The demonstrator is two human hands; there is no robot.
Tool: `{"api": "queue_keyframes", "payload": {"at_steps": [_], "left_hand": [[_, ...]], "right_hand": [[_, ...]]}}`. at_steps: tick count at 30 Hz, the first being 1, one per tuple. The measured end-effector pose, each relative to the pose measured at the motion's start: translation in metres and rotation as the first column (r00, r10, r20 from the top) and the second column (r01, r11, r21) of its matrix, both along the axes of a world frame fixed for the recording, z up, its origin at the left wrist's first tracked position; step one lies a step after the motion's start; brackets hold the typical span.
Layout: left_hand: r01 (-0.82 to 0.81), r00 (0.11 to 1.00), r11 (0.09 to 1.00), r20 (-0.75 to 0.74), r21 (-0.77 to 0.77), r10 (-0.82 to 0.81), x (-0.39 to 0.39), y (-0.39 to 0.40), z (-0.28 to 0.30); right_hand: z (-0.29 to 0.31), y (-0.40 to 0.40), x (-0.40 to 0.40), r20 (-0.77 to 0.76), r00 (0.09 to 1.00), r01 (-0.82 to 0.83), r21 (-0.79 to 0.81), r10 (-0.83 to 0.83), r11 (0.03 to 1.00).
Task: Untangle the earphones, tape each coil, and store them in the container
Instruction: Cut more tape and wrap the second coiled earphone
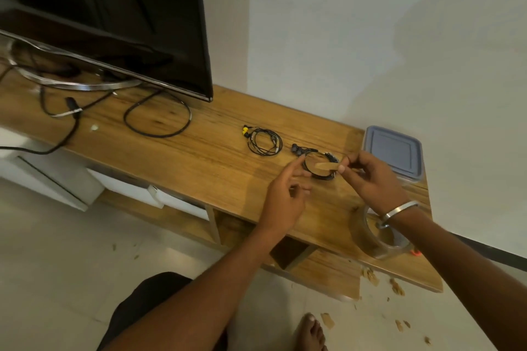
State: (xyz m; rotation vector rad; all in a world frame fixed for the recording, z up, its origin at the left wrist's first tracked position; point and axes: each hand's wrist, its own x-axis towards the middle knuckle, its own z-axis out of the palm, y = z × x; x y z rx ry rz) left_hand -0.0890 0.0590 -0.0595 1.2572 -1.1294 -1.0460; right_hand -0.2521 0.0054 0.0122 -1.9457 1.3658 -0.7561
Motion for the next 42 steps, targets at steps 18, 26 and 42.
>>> {"api": "queue_keyframes", "payload": {"at_steps": [18, 26, 42], "left_hand": [[-0.143, 0.271, 0.978, 0.957, 0.149, -0.106, 0.119, -0.128, 0.025], [-0.025, 0.200, 0.991, 0.972, 0.135, -0.127, 0.133, -0.137, 0.020], [0.090, 0.080, 0.989, 0.989, 0.114, -0.121, 0.130, -0.135, 0.010]], "right_hand": [[-0.022, -0.003, 0.026, 0.015, 0.984, -0.179, -0.052, 0.180, 0.982], [-0.034, -0.003, 0.031, 0.088, 0.967, -0.232, -0.074, 0.238, 0.970], [-0.038, -0.001, 0.028, 0.149, 0.961, -0.227, -0.045, 0.232, 0.973]]}}
